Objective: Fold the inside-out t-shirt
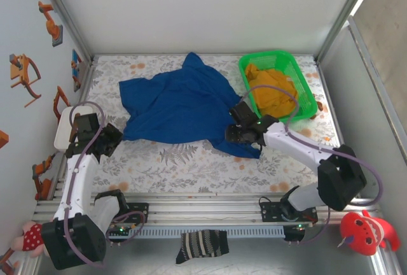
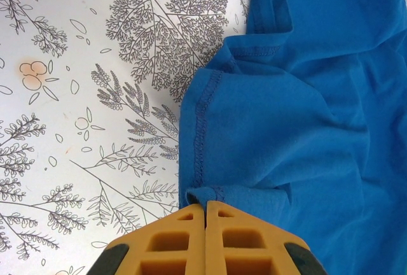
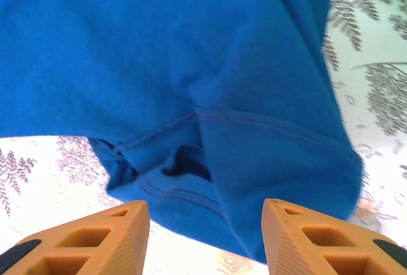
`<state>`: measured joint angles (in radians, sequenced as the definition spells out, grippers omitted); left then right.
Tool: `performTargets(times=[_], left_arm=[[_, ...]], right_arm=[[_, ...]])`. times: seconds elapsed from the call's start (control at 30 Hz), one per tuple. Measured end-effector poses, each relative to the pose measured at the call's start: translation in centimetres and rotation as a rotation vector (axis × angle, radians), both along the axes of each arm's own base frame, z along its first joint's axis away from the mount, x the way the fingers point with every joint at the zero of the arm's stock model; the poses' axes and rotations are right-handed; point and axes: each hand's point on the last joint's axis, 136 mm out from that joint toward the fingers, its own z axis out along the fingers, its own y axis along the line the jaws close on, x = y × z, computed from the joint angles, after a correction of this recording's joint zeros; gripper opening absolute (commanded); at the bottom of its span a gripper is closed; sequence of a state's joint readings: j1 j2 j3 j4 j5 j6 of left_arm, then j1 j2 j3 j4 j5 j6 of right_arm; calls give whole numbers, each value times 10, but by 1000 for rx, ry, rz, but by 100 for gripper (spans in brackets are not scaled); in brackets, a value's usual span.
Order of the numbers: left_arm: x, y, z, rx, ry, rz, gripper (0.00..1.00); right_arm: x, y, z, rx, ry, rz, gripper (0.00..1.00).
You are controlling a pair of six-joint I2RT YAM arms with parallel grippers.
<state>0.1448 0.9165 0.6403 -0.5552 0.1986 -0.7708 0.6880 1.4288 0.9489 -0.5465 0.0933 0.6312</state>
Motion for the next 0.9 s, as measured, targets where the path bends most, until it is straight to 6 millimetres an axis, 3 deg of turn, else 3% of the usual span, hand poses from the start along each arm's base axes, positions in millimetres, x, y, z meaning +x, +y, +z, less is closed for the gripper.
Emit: performTargets(times=[0.23, 0.33, 0.37, 0.43, 0.6, 0.67, 0.73, 0.8, 0.9], left_arm=[[3, 0, 5, 3, -8, -2, 0], [3, 0, 7, 5, -12, -4, 0], [3, 0, 7, 5, -12, -5, 0], [4, 1, 8, 8, -13, -8, 0], [4, 1, 9, 12, -14, -13, 0], [8, 1, 12, 12, -15, -14, 0], [20, 3, 24, 14, -21, -17, 0], [46, 6, 52, 20, -58, -24, 0], [100, 14, 119, 27, -185, -33, 0]], right_arm=[[5, 23, -26, -38, 53, 21, 51], [3, 26, -43, -64, 89, 13, 46], [2, 26, -49, -72, 104, 7, 39], [0, 25, -56, -85, 119, -3, 2], [2, 21, -47, -87, 95, -33, 0], [5, 17, -28, -83, 65, -36, 0], [20, 18, 5, -52, 12, -37, 0], [49, 18, 59, 14, -85, -51, 0], [100, 9, 162, 144, -288, -89, 0]])
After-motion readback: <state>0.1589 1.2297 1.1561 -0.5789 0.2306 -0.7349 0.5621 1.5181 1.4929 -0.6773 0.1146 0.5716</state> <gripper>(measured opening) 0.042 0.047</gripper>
